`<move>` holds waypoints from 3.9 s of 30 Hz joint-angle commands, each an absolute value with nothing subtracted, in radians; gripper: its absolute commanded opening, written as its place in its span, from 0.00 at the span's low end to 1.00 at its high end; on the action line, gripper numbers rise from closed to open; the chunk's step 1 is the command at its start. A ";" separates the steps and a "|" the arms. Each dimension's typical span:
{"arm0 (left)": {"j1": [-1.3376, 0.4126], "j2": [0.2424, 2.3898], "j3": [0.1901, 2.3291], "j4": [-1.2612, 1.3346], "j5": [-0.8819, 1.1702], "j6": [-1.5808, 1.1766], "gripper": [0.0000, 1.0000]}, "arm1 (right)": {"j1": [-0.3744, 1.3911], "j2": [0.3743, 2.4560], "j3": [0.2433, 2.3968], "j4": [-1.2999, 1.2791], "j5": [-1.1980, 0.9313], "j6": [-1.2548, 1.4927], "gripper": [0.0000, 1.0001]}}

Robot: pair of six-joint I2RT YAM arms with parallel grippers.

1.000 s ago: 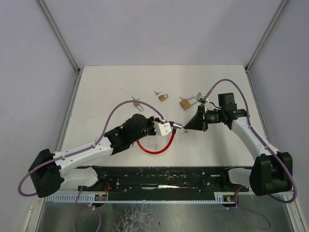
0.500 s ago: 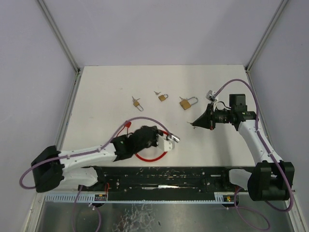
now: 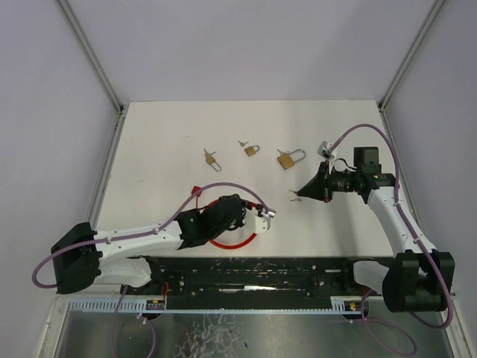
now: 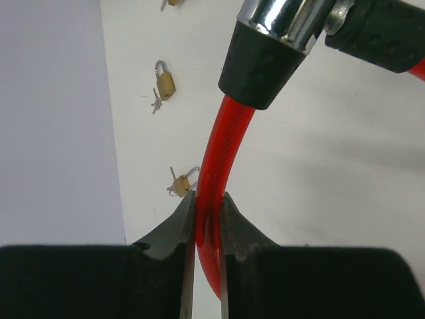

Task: Lock with the key
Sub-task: Lock the lock, then place the key at the center of the board, then place the lock at the center of the board, then reset both arms

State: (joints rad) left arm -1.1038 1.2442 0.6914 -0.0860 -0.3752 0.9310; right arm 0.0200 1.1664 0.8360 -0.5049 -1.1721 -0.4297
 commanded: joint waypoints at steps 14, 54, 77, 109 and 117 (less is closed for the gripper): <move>-1.021 1.439 0.991 -0.093 -0.401 0.293 0.00 | -0.043 1.080 0.760 -0.238 -0.987 -0.216 0.00; -0.958 1.512 1.071 -0.142 -0.439 0.101 1.00 | -0.072 1.045 0.701 -0.143 -0.955 -0.146 0.99; -0.960 1.518 1.081 -0.159 -0.420 0.101 1.00 | -0.072 1.043 0.698 -0.141 -0.960 -0.147 0.99; -0.956 1.474 1.085 -0.165 -0.387 0.096 1.00 | -0.072 1.039 0.708 -0.159 -0.952 -0.171 0.99; -0.691 1.225 1.061 -0.088 -0.070 -0.121 1.00 | -0.086 0.918 0.771 -0.151 -0.567 -0.150 0.99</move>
